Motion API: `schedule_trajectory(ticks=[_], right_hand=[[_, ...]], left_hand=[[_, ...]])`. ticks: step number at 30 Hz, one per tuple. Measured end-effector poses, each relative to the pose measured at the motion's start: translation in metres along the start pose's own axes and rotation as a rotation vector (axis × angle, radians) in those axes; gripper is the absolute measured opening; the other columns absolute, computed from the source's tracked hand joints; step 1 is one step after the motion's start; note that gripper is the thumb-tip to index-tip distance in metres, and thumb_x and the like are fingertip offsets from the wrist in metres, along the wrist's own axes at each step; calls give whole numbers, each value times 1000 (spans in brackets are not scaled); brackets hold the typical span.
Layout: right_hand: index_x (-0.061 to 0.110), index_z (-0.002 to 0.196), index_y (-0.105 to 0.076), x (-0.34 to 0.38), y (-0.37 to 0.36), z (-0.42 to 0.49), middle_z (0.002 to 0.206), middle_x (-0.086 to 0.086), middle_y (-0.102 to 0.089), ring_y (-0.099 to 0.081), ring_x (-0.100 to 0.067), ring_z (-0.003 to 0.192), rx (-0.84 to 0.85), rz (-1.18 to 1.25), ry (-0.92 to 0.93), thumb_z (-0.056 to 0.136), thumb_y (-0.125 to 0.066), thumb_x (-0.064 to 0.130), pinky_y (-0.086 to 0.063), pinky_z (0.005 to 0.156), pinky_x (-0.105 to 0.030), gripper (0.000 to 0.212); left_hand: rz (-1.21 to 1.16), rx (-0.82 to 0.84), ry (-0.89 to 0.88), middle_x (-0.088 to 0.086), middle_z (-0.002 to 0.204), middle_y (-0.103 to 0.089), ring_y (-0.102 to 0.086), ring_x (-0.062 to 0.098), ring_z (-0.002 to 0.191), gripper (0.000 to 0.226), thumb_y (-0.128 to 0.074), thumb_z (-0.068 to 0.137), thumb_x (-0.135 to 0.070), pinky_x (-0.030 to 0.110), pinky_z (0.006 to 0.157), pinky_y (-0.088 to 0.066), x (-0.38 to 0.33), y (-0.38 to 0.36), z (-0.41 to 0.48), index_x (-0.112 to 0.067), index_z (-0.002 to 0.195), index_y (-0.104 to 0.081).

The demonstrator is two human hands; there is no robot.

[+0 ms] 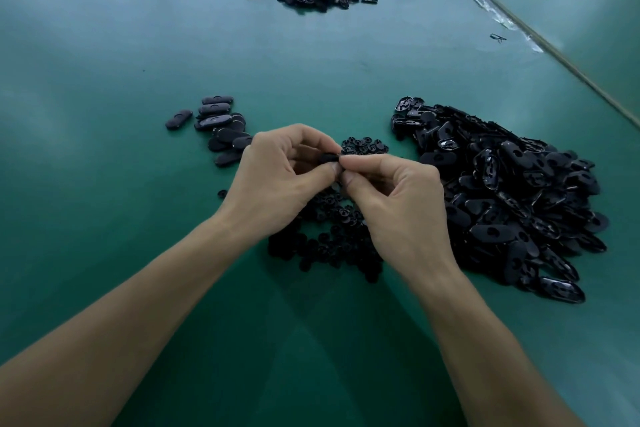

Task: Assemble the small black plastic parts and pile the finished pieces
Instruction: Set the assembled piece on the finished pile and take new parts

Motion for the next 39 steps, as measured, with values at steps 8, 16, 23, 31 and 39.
schedule_trajectory(ticks=[8, 16, 23, 31, 39], right_hand=[[25, 99, -81, -1, 4, 1, 84, 11, -76, -70, -2, 78, 33, 26, -36, 89, -74, 13, -56, 71, -27, 17], [21, 98, -77, -1, 9, 7, 85, 5, -77, -73, -7, 82, 71, 77, -44, 88, -75, 9, -59, 81, -29, 16], [24, 82, -75, -6, 13, 7, 76, 7, -76, -71, -7, 69, 89, 73, -59, 82, -78, 15, -53, 60, -20, 10], [22, 74, -73, -7, 13, 7, 64, 5, -72, -63, -8, 58, 64, 20, -106, 74, -74, 23, -61, 58, -45, 2], [23, 76, -75, -4, 12, 6, 69, 6, -74, -68, -7, 63, 75, 23, -93, 74, -74, 25, -58, 61, -33, 2]], left_hand=[[-82, 16, 36, -3, 77, -75, -69, 8, 72, 21, -75, 85, 1, 19, 73, -56, 5, -1, 1, -18, 91, -69], [-123, 97, 50, -3, 75, -74, -66, 5, 67, 22, -72, 87, 3, 15, 65, -51, 0, -3, 2, -18, 92, -70], [-92, 113, 71, 2, 79, -76, -69, 8, 72, 19, -79, 80, 1, 17, 70, -56, -2, 0, 2, -14, 90, -75], [-5, 100, 48, 19, 85, -73, -66, 12, 66, 19, -81, 79, -3, 28, 71, -60, -2, -1, 1, -19, 87, -76], [-2, 81, 36, 13, 75, -74, -64, 11, 57, 19, -83, 76, -1, 24, 63, -57, -3, 3, 3, -18, 83, -76]])
Point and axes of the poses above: each hand's wrist, its own z-axis towards the middle knuckle, its own y-axis out of the back of the hand, x = y × z, the point moved 4 cm from there along z, towards the middle knuckle
